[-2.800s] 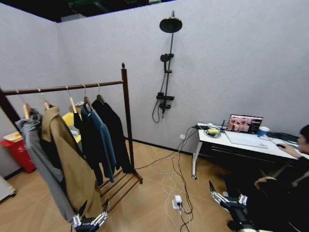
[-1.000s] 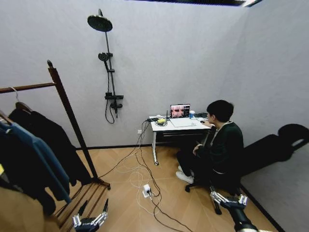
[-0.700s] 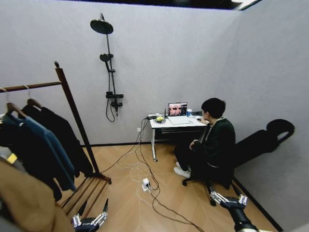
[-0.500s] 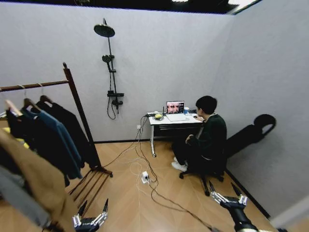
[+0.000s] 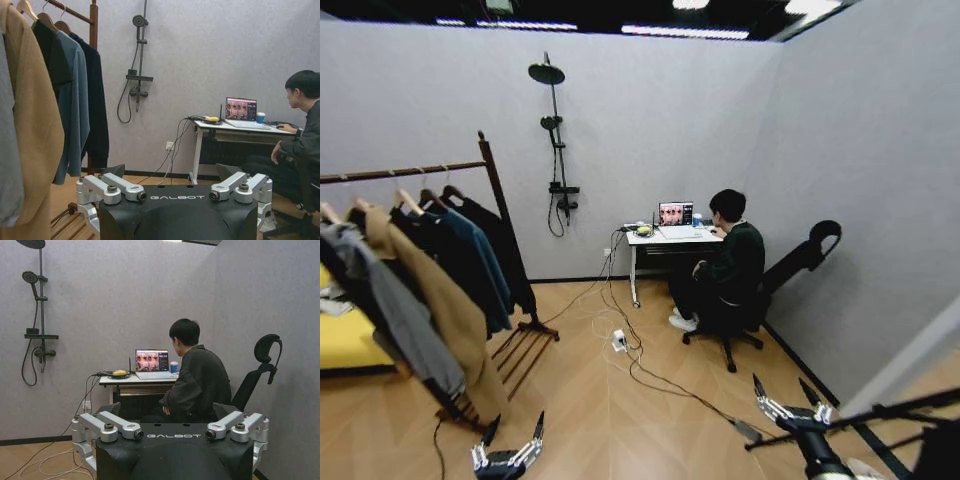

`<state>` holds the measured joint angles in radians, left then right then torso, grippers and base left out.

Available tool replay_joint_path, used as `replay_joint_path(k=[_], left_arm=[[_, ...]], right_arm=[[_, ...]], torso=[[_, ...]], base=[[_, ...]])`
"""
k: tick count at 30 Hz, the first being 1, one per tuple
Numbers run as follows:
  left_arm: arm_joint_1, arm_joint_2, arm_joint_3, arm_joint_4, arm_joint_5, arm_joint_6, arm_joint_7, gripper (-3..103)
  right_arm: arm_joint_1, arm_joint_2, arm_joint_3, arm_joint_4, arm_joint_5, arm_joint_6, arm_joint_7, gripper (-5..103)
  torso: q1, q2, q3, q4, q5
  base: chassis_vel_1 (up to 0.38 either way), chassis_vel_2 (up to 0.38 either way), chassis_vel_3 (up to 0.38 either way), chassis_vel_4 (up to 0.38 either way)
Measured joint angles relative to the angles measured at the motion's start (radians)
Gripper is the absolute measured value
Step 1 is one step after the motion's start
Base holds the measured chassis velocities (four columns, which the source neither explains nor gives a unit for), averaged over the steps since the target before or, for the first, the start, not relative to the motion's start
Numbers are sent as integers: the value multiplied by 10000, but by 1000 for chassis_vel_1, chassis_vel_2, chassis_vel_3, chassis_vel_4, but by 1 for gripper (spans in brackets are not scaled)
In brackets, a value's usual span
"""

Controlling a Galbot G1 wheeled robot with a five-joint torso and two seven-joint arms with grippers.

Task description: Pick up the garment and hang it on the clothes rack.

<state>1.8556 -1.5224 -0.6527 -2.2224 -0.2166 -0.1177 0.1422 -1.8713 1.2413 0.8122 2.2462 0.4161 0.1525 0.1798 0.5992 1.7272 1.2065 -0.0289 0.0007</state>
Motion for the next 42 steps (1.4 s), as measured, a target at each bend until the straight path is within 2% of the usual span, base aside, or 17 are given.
replay_joint_path(k=[2, 5, 6, 12, 13, 15, 19, 23, 30, 42], left_arm=[[0, 1, -2, 0, 0, 0, 2, 100], [-1, 0, 0, 0, 0, 1, 2, 100], [0, 3, -6, 0, 0, 0, -3, 100], [-1, 1, 0, -1, 0, 0, 4, 100], [1, 1, -2, 0, 0, 0, 1, 100], [2, 0, -4, 0, 0, 0, -1, 100], [3, 0, -6, 0, 0, 0, -2, 100], [1, 1, 0, 0, 0, 0, 5, 100], [-1, 0, -2, 0, 0, 0, 0, 100], [0, 1, -3, 0, 0, 1, 0, 100]], right_arm=[[0, 0, 1, 2, -1, 1, 0, 100], [1, 0, 0, 0, 0, 0, 0, 100], [1, 0, -1, 2, 0, 0, -1, 100], [2, 0, 0, 0, 0, 0, 0, 100], [0, 0, 0, 2, -1, 1, -1, 100], [0, 0, 0, 2, 0, 0, 0, 100], [-2, 0, 0, 4, -1, 1, -2, 100], [-9, 0, 1, 2, -1, 1, 0, 100], [6, 0, 0, 3, 0, 1, -1, 100], [1, 0, 0, 3, 0, 1, -1, 100]], torso=[[-2, 3, -2, 1, -16], [1, 0, 1, 1, -2], [2, 1, 0, 4, -13], [0, 1, -1, 0, -2], [-2, 2, -2, 3, -15], [-4, 3, -2, 3, -1], [-11, 9, -5, 6, -12], [-10, 7, -4, -4, -5], [12, -6, 3, 6, -7], [-5, 3, -2, 2, -7]], base=[[323, -341, -355, 353], [345, -337, -354, 356], [334, -392, -382, 364], [348, -361, -355, 345], [343, -363, -341, 367], [350, -337, -337, 354], [262, -162, -270, 285], [14, -30, -146, 60], [-59, 24, 46, -25], [-7, 10, 9, -12]])
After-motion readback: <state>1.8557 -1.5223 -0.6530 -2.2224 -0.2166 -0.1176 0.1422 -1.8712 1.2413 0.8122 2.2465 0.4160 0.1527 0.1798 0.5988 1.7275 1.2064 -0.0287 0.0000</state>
